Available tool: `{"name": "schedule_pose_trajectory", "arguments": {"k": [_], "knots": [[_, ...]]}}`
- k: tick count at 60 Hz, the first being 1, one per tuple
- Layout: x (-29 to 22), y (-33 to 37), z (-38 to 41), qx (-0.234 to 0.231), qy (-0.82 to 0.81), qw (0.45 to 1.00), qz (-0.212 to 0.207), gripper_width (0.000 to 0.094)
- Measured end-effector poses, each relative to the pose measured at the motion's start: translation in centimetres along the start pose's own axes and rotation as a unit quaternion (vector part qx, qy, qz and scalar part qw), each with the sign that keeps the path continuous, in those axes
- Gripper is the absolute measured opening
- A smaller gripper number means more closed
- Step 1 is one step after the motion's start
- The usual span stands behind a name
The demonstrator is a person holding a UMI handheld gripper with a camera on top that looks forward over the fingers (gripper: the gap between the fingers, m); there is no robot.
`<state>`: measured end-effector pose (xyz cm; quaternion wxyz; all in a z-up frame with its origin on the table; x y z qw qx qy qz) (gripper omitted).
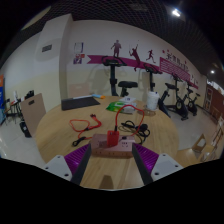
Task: Unplug charger
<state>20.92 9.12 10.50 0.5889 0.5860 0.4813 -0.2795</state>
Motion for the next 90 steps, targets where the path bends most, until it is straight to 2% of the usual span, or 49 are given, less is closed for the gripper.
{"name": "schedule_pose_trajectory", "arguments": {"k": [18, 31, 32, 35, 38, 39, 43, 48, 50, 54, 59, 62, 67, 73, 76, 80, 82, 90], "knots": [[0.3, -9.7, -0.1, -0.001, 0.002, 1.000, -0.024, 0.0855], [-0.3, -12.3, 0.7, -0.011, 0.000, 1.000, -0.025, 0.0852], [-0.3, -12.4, 0.7, -0.013, -0.001, 1.000, -0.025, 0.0808], [-0.4, -12.5, 1.1, -0.016, -0.007, 1.000, -0.023, 0.0577], [-0.3, -12.9, -0.4, 0.024, -0.012, 0.999, -0.018, 0.0345], [-0.3, -12.7, -0.1, 0.020, -0.021, 0.999, -0.017, 0.0268], [-0.3, -12.8, -0.1, 0.016, -0.021, 1.000, -0.010, 0.0184], [-0.9, -12.6, -0.6, 0.009, -0.043, 0.999, -0.008, 0.0139], [-3.2, -11.7, -1.2, 0.014, -0.059, 0.997, -0.040, 0.0139], [-9.6, -9.0, -4.0, 0.054, -0.055, 0.990, -0.120, 0.0135], [-14.3, -6.7, -8.2, 0.062, -0.103, 0.984, -0.128, 0.0137], [-15.0, -6.3, -10.0, 0.067, -0.106, 0.985, -0.116, 0.0136], [-13.8, -6.5, -13.9, 0.070, -0.084, 0.992, -0.068, 0.0148], [-8.9, -8.5, -15.2, 0.044, -0.066, 0.996, 0.036, 0.0177], [-4.5, -9.7, -15.5, 0.037, -0.056, 0.996, 0.062, 0.0175], [-2.6, -10.9, -15.9, 0.037, -0.015, 0.993, 0.109, 0.0200], [-0.6, -10.8, -16.5, 0.032, -0.006, 0.992, 0.119, 0.0214], [2.1, -13.3, -15.7, 0.022, 0.004, 0.986, 0.163, 0.0277]]}}
Point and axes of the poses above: the point between the fingertips, and its own axes, seen from behind it with the camera up: z to the left, x down, y backward, against the way the camera looks, the point moved 6 cm from there along y, backward, against the way the camera looks, and after that the axes turned 6 degrees about y, right-handed, at the moved point
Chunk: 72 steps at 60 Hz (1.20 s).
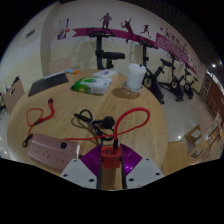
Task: Unplug charger
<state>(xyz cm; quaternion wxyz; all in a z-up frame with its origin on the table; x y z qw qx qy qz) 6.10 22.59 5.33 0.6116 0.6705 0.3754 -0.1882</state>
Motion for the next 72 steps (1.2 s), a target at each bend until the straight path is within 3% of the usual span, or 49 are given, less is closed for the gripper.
{"name": "schedule_pose_trajectory", "arguments": {"k": [3, 4, 11, 14, 16, 31, 48, 72], "knots": [[0.9, -0.1, -0.1, -0.005, 0.006, 1.000, 0.013, 0.0310], [1.0, -0.2, 0.0, -0.006, 0.008, 1.000, 0.016, 0.0365], [0.9, 1.1, -1.2, 0.027, 0.029, 0.999, 0.025, 0.0886], [0.5, 2.6, -1.1, 0.028, 0.029, 0.999, 0.020, 0.0826], [0.1, 4.3, -1.2, 0.022, 0.028, 0.999, 0.018, 0.0862], [-1.1, 20.9, 1.1, -0.008, 0.006, 1.000, -0.029, 0.0858], [3.3, 40.3, 2.1, -0.013, -0.005, 0.998, -0.058, 0.0850], [9.8, 49.7, 2.2, 0.023, -0.018, 0.997, -0.075, 0.0850]]}}
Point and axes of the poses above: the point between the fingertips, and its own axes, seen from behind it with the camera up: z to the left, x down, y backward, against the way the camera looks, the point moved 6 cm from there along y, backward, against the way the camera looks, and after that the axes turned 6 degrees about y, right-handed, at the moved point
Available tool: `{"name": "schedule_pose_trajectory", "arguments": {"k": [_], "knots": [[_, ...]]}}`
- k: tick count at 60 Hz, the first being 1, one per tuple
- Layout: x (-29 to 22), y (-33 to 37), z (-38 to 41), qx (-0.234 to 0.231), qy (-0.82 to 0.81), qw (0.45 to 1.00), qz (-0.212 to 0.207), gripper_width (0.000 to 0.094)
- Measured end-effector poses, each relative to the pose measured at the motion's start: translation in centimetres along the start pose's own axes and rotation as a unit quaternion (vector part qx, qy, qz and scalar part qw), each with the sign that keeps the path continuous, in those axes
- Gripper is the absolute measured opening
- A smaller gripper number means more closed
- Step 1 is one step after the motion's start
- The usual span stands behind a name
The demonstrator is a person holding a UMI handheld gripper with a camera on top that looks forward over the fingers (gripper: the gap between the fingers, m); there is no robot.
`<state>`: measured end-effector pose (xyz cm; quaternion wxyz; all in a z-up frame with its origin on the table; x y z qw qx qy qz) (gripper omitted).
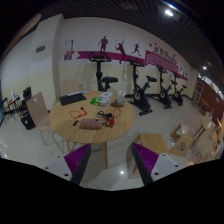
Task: Unplug charger
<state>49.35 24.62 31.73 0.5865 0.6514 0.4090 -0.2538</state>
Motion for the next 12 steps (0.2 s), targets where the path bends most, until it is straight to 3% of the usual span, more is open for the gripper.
{"name": "schedule_pose_trajectory", "arguments": {"k": [12], "knots": [[0.4, 1.2, 0.5, 0.004, 0.002, 1.000, -0.012, 0.0856]]}}
Point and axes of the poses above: the point between the fingertips, and its own axes, seen from behind it with the camera up: z to the left, x down, y backward, against the way the camera looks, the point moved 6 cm from there along y, backward, against the way the camera looks, and after that the axes turned 6 degrees about y, right-handed, at the moved point
